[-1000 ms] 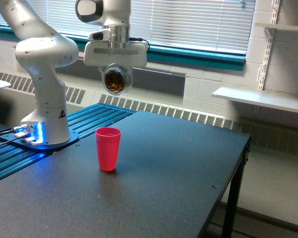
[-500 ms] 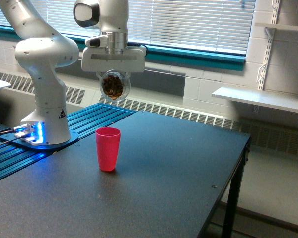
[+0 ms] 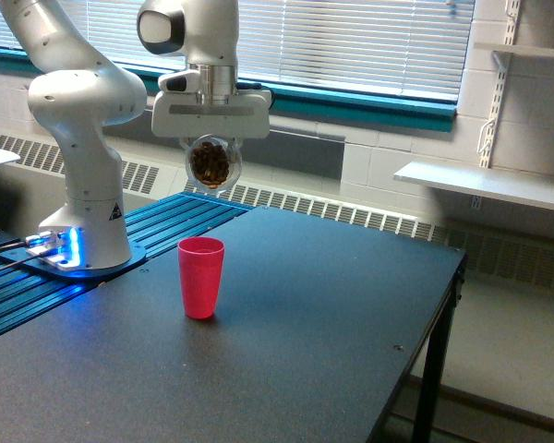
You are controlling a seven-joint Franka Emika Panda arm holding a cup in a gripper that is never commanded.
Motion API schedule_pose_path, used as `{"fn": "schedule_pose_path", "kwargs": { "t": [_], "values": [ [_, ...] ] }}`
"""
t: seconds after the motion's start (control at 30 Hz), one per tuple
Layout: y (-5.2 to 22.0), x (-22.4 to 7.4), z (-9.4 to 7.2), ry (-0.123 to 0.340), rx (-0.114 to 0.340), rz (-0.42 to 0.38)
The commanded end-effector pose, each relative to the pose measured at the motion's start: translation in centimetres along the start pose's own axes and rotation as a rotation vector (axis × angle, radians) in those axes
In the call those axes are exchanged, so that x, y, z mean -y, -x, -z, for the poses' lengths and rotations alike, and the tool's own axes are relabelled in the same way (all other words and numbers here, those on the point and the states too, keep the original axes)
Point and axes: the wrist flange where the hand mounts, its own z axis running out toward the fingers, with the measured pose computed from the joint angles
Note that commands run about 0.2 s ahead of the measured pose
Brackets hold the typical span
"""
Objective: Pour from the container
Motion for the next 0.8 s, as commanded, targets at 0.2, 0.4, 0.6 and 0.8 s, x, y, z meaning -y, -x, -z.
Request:
{"fn": "schedule_pose_path", "kwargs": {
  "t": [0.2,0.4,0.6,0.8],
  "values": [
    [0.96,-1.26,-1.41,0.027,0.024,-0.023],
    [1.19,-1.53,-1.61,0.035,0.039,-0.034],
    [1.19,-1.61,-1.58,0.042,0.041,-0.050],
    [1.06,-1.58,-1.57,0.044,0.039,-0.064]
  ]
}}
